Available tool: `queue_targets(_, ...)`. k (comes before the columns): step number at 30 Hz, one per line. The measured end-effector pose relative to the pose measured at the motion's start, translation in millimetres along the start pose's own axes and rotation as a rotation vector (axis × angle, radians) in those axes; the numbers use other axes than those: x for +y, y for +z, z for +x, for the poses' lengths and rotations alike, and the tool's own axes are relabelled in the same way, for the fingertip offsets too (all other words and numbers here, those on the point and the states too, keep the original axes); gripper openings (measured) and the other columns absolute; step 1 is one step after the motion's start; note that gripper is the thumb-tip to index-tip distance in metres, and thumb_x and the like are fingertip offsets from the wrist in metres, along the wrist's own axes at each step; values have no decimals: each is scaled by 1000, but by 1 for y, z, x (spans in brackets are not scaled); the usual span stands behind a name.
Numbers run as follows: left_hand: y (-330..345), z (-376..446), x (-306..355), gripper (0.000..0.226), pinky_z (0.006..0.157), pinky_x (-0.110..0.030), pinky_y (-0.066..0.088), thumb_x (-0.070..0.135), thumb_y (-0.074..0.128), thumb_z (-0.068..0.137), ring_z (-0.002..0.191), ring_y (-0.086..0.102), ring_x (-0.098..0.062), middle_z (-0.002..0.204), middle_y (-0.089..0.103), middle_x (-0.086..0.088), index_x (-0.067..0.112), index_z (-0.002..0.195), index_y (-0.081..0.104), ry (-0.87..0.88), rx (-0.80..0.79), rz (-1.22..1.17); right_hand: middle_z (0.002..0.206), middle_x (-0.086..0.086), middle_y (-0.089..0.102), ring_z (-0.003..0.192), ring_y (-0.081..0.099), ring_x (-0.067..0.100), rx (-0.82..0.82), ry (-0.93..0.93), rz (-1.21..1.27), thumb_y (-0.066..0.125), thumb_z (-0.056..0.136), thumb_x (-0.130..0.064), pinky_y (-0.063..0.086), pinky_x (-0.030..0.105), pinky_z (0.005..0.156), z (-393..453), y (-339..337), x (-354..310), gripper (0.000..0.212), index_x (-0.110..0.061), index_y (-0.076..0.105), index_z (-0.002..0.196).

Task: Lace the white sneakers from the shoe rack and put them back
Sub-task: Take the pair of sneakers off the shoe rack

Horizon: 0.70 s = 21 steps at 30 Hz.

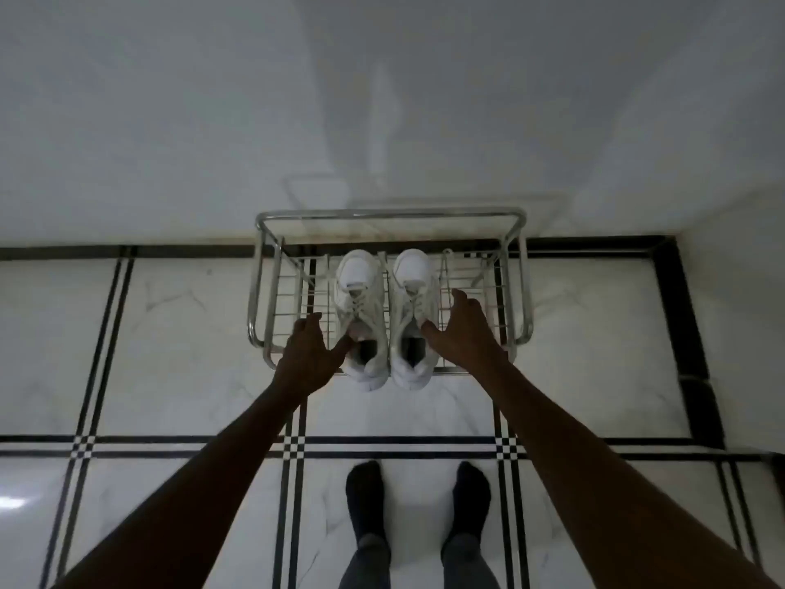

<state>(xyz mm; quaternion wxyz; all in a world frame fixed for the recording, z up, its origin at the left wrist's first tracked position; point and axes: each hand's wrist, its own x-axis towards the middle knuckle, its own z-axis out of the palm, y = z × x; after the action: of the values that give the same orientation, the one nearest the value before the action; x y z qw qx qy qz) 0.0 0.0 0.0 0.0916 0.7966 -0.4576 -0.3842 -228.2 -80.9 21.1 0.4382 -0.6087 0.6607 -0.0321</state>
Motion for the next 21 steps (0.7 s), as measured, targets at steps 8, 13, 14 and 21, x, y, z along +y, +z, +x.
queue_targets(8,51,27,-28,46,66,-43,65,19,63,97,93,70,-26,127,60,-19,8,138,46,-174,-73,-504,125,22,63,110,64,39,-7,45,169,68,86,-16,59,52,79,34,58,50,59,-6,45,139)
queue_targets(13,61,0,-35,48,53,-25,61,12,57,100,82,69,-14,128,58,-14,6,145,42,-57,7,-452,122,16,65,108,62,24,85,-72,193,67,89,-18,57,43,86,13,68,63,54,-8,49,139)
queue_targets(14,67,-10,-41,51,55,-26,62,12,57,100,86,69,-15,130,56,-14,6,148,40,-41,22,-474,124,15,63,110,60,22,107,-107,194,67,90,-19,55,39,89,1,72,67,56,-9,47,141)
queue_targets(21,131,-119,-101,56,94,-22,55,11,61,98,125,61,-21,144,57,-4,16,150,42,44,153,-488,128,11,55,113,51,6,267,-255,242,68,88,-9,43,4,93,-121,121,129,67,-12,39,149)
